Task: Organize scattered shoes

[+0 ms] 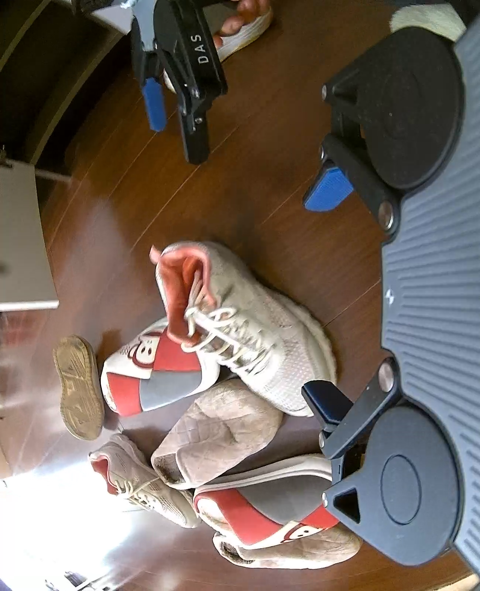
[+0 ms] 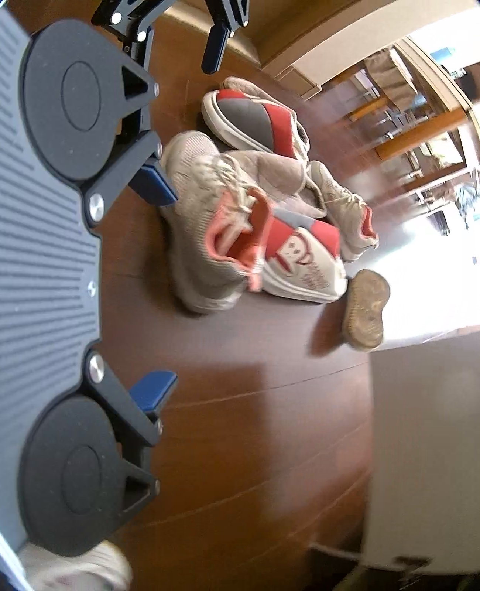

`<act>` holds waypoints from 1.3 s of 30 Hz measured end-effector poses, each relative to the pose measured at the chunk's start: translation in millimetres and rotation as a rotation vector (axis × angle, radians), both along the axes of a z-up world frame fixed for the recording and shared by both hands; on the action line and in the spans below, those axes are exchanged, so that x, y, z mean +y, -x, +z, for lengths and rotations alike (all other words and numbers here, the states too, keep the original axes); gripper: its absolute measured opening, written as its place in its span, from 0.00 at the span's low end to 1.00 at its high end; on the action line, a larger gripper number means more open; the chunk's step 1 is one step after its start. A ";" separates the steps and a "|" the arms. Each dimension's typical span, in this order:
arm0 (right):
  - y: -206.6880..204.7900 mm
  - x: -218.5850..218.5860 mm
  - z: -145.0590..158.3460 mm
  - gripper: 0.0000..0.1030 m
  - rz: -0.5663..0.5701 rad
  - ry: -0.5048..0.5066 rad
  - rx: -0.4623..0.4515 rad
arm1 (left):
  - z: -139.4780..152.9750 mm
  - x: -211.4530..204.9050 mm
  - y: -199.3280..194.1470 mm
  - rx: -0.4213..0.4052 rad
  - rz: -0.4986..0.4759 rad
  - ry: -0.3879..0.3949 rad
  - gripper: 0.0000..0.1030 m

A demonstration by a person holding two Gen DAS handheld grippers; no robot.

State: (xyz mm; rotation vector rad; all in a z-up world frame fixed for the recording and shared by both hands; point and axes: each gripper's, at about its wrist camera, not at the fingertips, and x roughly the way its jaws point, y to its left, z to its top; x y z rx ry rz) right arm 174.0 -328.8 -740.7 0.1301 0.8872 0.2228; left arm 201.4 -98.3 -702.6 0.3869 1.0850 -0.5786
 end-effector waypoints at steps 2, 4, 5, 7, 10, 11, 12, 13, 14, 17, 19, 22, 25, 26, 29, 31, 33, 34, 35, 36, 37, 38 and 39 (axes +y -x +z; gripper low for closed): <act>-15.2 -2.6 11.9 0.81 0.049 0.041 -0.018 | 9.7 -5.4 -10.7 0.000 0.014 -0.015 0.97; -31.6 -5.4 26.4 0.68 0.109 0.087 -0.036 | 36.8 -15.6 -29.5 0.002 0.060 -0.034 0.97; -39.1 -7.4 33.9 0.65 0.135 0.100 -0.044 | 51.3 -19.6 -38.0 0.007 0.088 -0.030 0.97; -52.4 -14.1 51.4 0.63 0.168 0.093 -0.057 | 70.4 -24.8 -48.4 0.012 0.125 -0.021 0.97; -75.4 -24.6 82.2 0.63 0.190 0.051 -0.069 | 109.7 -34.4 -66.3 0.008 0.184 -0.012 0.97; -83.3 -22.1 85.4 0.63 0.194 0.056 -0.068 | 121.8 -37.4 -72.9 0.001 0.187 -0.008 0.97; -91.3 -19.7 88.5 0.63 0.198 0.061 -0.067 | 134.1 -40.6 -80.4 -0.010 0.188 -0.006 0.97; -99.3 -17.2 91.7 0.63 0.202 0.066 -0.066 | 140.9 -42.4 -86.5 -0.021 0.192 -0.007 0.97; -107.3 -14.8 94.8 0.63 0.207 0.070 -0.066 | 145.5 -42.6 -97.4 -0.040 0.217 -0.014 0.97; -131.3 -7.4 104.3 0.63 0.219 0.085 -0.063 | 144.4 -35.4 -125.5 -0.049 0.288 0.009 0.97; -149.2 3.9 92.6 0.63 0.205 0.084 -0.046 | 133.0 -29.1 -144.8 -0.055 0.319 0.020 0.97; -176.3 25.5 63.3 0.64 0.168 0.098 -0.016 | 102.7 -19.7 -180.5 -0.074 0.330 0.002 0.97; -211.4 54.3 28.1 0.65 0.119 0.157 -0.007 | 72.7 -13.4 -217.4 -0.051 0.331 -0.008 0.97; -227.8 64.6 16.7 0.68 0.096 0.180 -0.014 | 62.5 -11.3 -231.7 -0.041 0.330 -0.007 0.97; -276.0 92.0 -9.2 0.75 0.022 0.263 -0.071 | 32.8 -2.7 -280.5 -0.041 0.319 0.027 0.97; -302.7 100.7 -20.3 0.79 -0.026 0.304 -0.101 | 17.9 -1.5 -302.1 -0.039 0.302 0.053 0.97; -336.2 103.9 -34.2 0.80 -0.108 0.351 -0.129 | 3.6 -1.7 -322.2 -0.017 0.269 0.057 0.97; -344.6 102.4 -38.5 0.81 -0.144 0.358 -0.131 | -3.8 -1.9 -333.0 -0.005 0.251 0.058 0.97; -358.8 98.1 -45.8 0.82 -0.218 0.367 -0.134 | -9.8 -1.5 -342.2 -0.001 0.228 0.058 0.97; -369.3 95.3 -51.7 0.84 -0.273 0.373 -0.135 | -14.9 -0.7 -350.4 -0.002 0.203 0.059 0.97; -375.4 93.1 -57.0 0.86 -0.317 0.371 -0.133 | -19.5 0.1 -358.1 -0.005 0.183 0.061 0.97; -381.6 89.3 -63.6 0.88 -0.372 0.361 -0.129 | -22.4 0.3 -362.0 -0.007 0.173 0.063 0.97; -383.7 87.3 -67.5 0.90 -0.401 0.352 -0.124 | -25.0 0.6 -364.3 -0.004 0.165 0.067 0.97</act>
